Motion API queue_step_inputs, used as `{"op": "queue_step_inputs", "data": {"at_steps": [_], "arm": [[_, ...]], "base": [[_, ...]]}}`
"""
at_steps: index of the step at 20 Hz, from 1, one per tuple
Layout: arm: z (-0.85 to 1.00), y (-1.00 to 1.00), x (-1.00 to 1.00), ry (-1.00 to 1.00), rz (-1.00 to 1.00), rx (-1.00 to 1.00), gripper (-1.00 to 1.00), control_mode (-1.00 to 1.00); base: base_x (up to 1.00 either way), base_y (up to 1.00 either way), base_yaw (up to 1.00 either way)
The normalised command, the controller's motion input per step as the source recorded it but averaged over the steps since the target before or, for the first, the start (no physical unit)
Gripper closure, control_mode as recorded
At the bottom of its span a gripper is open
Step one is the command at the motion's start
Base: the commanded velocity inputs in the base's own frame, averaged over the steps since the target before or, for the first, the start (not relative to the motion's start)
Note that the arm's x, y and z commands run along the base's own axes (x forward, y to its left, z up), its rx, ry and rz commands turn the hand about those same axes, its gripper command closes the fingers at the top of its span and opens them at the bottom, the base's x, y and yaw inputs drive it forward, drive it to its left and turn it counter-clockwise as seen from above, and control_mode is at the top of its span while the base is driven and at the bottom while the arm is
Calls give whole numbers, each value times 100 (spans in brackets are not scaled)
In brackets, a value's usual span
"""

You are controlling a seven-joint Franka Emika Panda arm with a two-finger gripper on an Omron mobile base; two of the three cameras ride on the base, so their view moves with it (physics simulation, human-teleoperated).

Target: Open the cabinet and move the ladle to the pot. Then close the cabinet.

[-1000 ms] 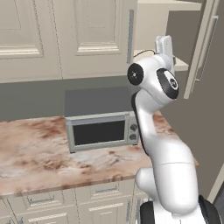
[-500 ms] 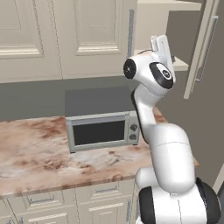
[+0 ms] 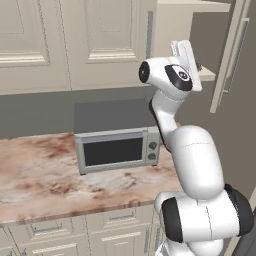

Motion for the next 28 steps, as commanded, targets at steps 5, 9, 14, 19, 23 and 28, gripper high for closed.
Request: {"op": "queue_step_inputs", "data": {"at_steps": [5, 9, 14, 19, 23, 28], "arm": [[-25, -20, 9, -7, -14, 0, 100, -100], [-18, -22, 0, -8, -15, 0, 100, -100], [-12, -25, -5, -12, -17, 0, 100, -100], [-10, -34, -26, -15, -18, 1, 100, -100], [-12, -28, -60, -19, -18, 2, 100, -100], [-28, -50, -17, -8, -16, 4, 100, -100]], "base": [[0, 0, 0], [0, 0, 0], [0, 0, 0], [0, 0, 0], [0, 0, 0], [0, 0, 0]]}}
